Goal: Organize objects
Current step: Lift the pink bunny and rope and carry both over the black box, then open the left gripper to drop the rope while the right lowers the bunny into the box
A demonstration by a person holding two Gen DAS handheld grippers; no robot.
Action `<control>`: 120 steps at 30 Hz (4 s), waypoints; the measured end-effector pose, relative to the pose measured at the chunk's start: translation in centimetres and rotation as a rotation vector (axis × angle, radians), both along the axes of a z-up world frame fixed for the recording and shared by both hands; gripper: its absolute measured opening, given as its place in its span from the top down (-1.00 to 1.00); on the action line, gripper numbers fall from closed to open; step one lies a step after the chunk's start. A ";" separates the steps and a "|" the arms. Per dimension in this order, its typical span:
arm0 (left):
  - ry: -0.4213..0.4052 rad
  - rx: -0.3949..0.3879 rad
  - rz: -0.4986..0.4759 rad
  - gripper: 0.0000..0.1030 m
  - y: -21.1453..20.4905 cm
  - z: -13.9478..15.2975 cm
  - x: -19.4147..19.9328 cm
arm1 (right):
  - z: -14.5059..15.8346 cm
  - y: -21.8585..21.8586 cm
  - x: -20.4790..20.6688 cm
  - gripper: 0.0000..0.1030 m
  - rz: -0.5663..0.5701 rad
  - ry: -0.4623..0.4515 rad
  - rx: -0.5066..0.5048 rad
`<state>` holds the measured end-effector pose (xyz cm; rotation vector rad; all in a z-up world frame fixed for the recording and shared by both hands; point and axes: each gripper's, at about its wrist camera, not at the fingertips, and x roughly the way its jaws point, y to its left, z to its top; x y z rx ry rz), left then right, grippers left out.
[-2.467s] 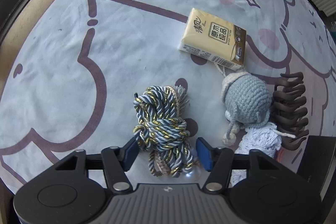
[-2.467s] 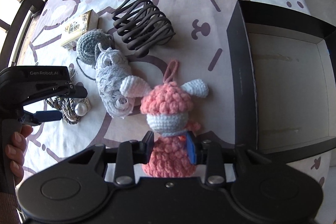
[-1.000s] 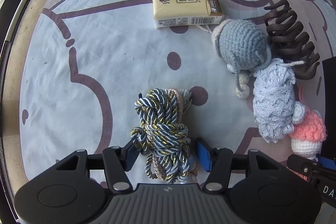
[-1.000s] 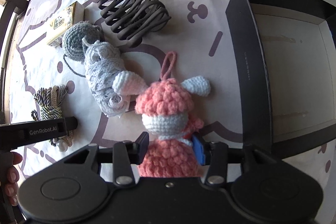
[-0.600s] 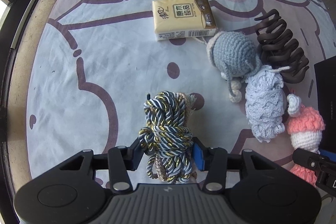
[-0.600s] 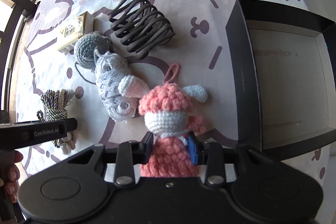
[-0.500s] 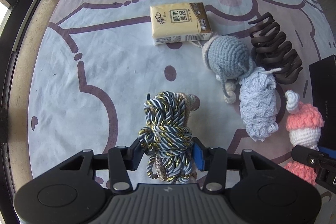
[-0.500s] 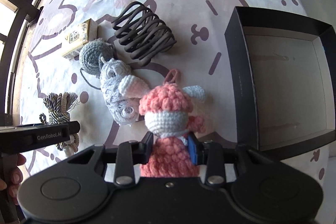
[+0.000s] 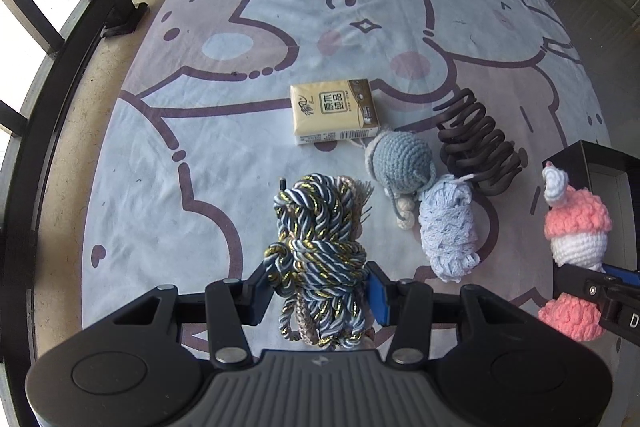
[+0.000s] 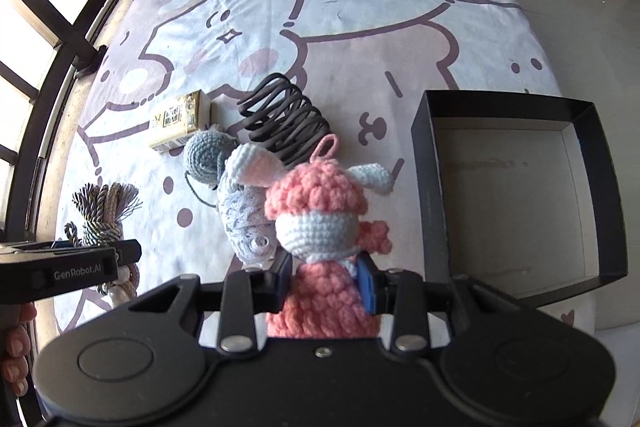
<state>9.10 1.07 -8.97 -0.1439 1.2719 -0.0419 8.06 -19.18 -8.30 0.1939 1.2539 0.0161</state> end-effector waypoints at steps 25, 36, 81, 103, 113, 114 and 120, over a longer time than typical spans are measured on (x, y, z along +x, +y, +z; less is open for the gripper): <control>-0.142 0.053 0.007 0.04 0.9 5.2 -1.7 | 4.8 -0.2 -1.5 0.31 0.001 -0.150 -0.070; -0.159 0.050 0.023 0.04 0.5 5.7 -1.7 | 5.3 -0.6 -1.7 0.31 0.000 -0.181 -0.125; -0.167 -0.081 0.010 0.04 -11.6 5.9 2.5 | 3.6 -11.2 -2.7 0.30 -0.125 -0.174 -0.167; -0.205 -0.265 -0.022 0.04 -19.0 5.0 4.9 | 0.9 -17.1 -2.2 0.30 -0.189 -0.155 -0.176; -0.127 -0.398 0.024 0.04 -20.7 1.9 5.4 | -1.5 -18.5 -2.3 0.30 -0.208 -0.109 -0.150; -0.121 -0.402 0.028 0.04 -20.8 1.6 5.4 | -1.6 -18.6 -2.3 0.30 -0.212 -0.106 -0.146; -0.108 -0.393 0.026 0.04 -21.4 0.9 5.3 | -1.9 -18.5 -2.2 0.30 -0.217 -0.106 -0.116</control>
